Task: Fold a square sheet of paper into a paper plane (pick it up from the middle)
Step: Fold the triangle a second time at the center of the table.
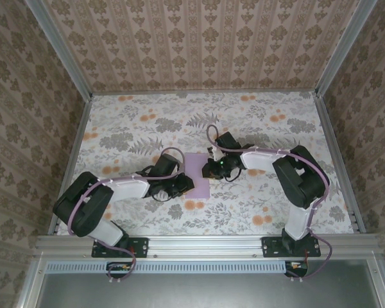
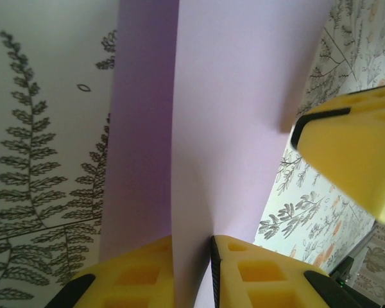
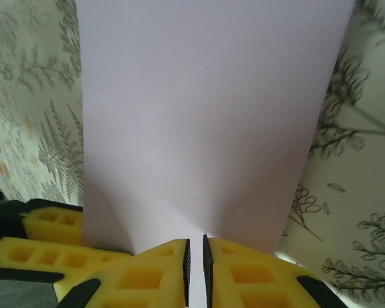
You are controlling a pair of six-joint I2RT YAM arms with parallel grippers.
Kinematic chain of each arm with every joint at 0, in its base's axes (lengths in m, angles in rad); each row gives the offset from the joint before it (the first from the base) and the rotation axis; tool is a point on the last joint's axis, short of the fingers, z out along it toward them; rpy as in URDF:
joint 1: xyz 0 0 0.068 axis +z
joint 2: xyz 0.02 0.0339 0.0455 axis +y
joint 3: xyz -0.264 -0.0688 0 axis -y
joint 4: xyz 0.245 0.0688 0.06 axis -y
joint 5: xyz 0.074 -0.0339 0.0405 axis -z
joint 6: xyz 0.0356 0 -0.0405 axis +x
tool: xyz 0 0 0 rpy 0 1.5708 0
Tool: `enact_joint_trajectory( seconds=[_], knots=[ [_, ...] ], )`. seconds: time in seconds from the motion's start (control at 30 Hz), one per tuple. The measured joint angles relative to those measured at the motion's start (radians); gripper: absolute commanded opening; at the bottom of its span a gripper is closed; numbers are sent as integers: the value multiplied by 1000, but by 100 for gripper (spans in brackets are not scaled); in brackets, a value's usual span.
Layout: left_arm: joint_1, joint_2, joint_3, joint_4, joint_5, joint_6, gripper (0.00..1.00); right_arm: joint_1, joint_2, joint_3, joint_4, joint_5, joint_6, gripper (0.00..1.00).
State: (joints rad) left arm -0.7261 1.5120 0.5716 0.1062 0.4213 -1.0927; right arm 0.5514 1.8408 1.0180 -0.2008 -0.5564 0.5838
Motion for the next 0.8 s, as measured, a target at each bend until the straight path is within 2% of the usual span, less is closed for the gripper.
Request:
enact_joint_trajectory(
  seconds=[0.1,0.3,0.63,0.8],
  knots=[
    [0,12,0,-2,0,0,20,10,25,0,5,-2,4,17],
    [0,13,0,12,6,0,28,11,48,1,3,-2,15,16],
    [-2,-13,-2,134,71,0,30,11,58,14,-11,0,19,15],
    [-2,23,17,186,95,0,32,11,58,15,-13,2,19,15]
  ],
)
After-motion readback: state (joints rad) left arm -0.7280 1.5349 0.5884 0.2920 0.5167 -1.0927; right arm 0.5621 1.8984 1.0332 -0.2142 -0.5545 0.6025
